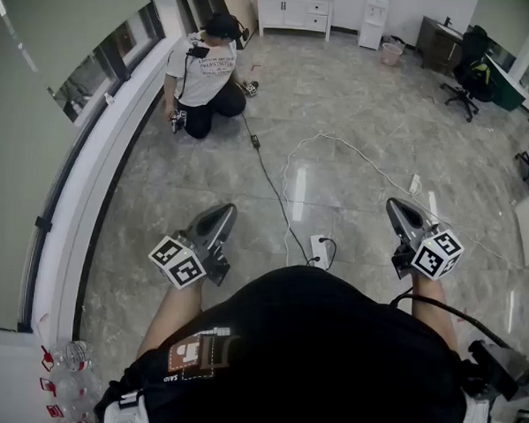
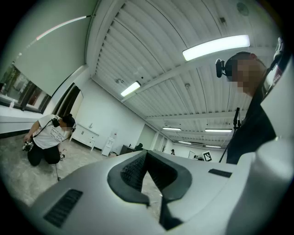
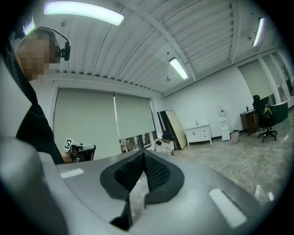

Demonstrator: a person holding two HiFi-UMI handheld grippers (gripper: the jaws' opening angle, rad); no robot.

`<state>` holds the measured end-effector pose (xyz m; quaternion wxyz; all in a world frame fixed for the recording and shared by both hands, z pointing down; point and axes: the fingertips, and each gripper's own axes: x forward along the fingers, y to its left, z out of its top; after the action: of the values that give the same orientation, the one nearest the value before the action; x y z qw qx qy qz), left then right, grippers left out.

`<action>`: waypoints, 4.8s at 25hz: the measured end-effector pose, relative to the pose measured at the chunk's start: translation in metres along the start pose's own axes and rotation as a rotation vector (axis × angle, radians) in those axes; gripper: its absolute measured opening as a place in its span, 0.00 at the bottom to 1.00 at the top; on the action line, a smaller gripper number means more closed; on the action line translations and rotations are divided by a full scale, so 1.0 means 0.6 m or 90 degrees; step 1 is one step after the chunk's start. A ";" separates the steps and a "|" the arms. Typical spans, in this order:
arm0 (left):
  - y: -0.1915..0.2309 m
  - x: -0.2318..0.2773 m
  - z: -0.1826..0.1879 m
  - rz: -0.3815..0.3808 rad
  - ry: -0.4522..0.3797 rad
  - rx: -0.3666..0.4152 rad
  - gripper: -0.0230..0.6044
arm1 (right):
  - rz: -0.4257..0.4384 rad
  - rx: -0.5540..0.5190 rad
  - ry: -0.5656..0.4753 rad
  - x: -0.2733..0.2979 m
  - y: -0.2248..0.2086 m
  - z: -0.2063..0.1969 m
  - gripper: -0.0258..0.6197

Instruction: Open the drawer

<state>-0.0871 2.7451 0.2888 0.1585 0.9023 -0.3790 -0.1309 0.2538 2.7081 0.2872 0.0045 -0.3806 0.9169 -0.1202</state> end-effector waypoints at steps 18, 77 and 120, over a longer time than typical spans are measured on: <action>-0.001 0.021 -0.006 -0.015 0.013 -0.006 0.02 | -0.005 0.048 0.002 0.003 -0.018 -0.009 0.03; 0.425 0.294 0.045 -0.139 0.114 -0.082 0.02 | -0.149 0.122 0.018 0.332 -0.201 -0.005 0.03; 0.625 1.181 -0.018 -0.062 0.054 -0.103 0.02 | -0.081 0.081 0.025 0.548 -1.163 0.186 0.03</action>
<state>0.1567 1.9847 0.3607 0.2400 0.9087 -0.3158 -0.1301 0.5174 1.9786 0.3623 0.0033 -0.4346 0.8813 -0.1856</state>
